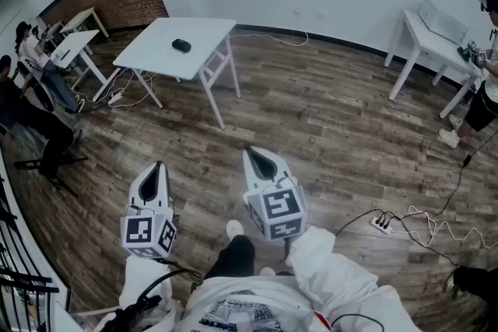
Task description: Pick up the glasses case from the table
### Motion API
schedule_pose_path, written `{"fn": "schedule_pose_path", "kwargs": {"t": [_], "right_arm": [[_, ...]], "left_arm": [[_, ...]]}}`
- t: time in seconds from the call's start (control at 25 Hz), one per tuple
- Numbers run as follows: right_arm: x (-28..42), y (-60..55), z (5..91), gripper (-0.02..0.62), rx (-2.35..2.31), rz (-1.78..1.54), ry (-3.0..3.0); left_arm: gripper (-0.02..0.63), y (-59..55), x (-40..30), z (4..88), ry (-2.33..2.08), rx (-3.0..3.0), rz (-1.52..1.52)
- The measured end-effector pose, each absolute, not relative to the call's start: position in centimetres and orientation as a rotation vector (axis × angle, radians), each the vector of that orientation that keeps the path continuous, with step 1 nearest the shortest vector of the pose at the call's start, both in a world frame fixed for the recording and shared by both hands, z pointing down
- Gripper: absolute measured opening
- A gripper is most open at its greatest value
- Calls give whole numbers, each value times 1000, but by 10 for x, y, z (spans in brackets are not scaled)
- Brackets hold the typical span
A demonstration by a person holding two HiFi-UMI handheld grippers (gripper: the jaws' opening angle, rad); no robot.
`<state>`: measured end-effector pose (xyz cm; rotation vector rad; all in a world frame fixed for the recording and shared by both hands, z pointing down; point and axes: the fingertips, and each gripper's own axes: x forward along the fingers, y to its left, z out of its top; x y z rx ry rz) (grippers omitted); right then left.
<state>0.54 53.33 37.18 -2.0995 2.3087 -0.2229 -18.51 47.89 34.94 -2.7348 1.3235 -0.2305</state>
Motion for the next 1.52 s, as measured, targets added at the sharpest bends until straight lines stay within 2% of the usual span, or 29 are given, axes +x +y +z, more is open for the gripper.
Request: {"fn": "schedule_pose_path", "kwargs": {"t": [0.28, 0.52, 0.72, 1.08, 1.52], "right_arm": [[16, 433, 385, -3, -2114, -185, 2326], [43, 287, 386, -3, -2177, -182, 2319], [39, 185, 373, -3, -2137, -173, 2356], [49, 77, 373, -3, -2103, -192, 2396], [90, -98, 392, -3, -2004, -217, 2440]], "left_arm": [[21, 373, -165, 362, 1296, -2749, -193], [21, 228, -144, 371, 1310, -2754, -187], [21, 129, -149, 364, 1358, -2736, -187], [21, 31, -149, 368, 1425, -2723, -209], [22, -125, -111, 382, 1515, -2674, -264]]}}
